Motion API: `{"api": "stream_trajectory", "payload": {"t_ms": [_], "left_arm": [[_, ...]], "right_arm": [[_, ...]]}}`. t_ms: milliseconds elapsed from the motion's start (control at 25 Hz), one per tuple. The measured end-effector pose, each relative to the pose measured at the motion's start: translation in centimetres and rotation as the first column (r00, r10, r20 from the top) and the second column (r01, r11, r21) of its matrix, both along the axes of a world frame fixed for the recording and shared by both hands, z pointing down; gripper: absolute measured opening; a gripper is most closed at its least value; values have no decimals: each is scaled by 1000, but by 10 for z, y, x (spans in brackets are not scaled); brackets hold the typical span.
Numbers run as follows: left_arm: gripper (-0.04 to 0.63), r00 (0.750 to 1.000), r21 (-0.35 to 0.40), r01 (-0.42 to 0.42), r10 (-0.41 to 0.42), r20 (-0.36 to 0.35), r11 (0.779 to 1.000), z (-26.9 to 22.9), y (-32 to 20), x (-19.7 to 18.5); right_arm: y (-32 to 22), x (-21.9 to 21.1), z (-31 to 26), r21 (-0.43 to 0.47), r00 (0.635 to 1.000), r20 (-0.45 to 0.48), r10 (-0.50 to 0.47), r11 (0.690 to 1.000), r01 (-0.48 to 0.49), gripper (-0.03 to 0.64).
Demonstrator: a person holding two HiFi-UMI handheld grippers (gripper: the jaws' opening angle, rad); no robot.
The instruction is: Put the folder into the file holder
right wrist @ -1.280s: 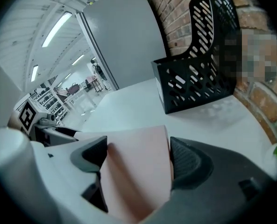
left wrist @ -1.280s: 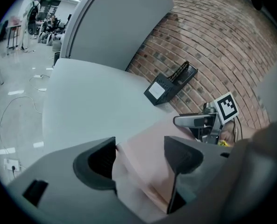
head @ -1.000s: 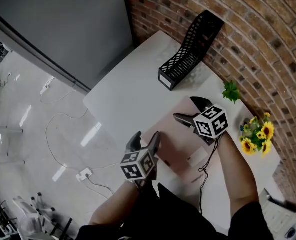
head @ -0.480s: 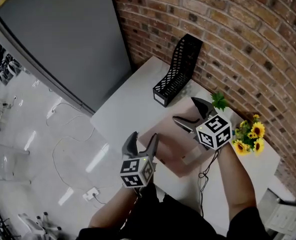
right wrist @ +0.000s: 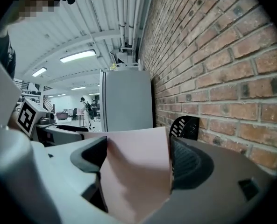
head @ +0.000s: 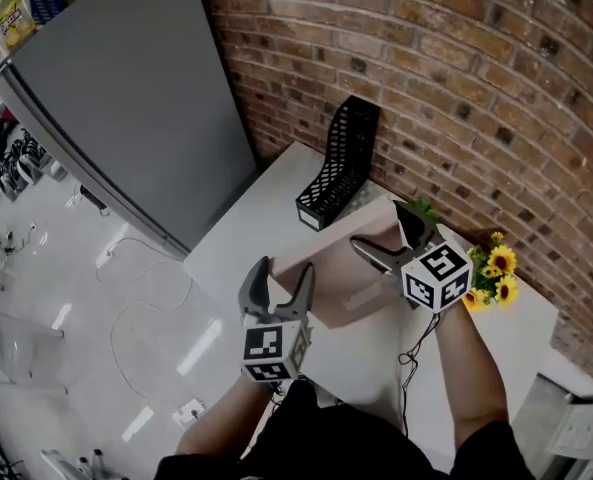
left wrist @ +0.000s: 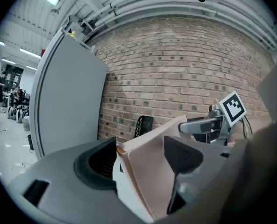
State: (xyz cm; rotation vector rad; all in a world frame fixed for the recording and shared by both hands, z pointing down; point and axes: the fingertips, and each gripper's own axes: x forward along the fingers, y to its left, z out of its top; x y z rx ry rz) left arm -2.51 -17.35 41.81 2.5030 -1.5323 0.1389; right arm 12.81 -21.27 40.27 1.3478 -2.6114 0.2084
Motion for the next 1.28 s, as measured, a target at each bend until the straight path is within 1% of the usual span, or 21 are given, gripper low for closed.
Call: {"api": "stream_trajectory", "payload": {"t_ms": [240, 640, 960, 1160, 1280], "left_arm": [[319, 999, 56, -38, 37, 20, 998, -15, 12, 9], [318, 995, 93, -93, 91, 35, 991, -21, 31, 23], [318, 988, 106, -153, 153, 14, 983, -22, 43, 32], [318, 984, 107, -178, 180, -9, 978, -18, 44, 31], [318, 976, 108, -215, 218, -15, 971, -15, 41, 29]], "right_arm": [[18, 13, 1, -6, 999, 40, 24, 1000, -23, 433], [37, 27, 9, -27, 996, 87, 34, 999, -32, 433], [49, 38, 17, -43, 993, 110, 40, 998, -35, 429], [54, 42, 15, -29, 992, 123, 37, 999, -34, 416], [56, 43, 13, -21, 991, 125, 36, 999, -33, 404]]}}
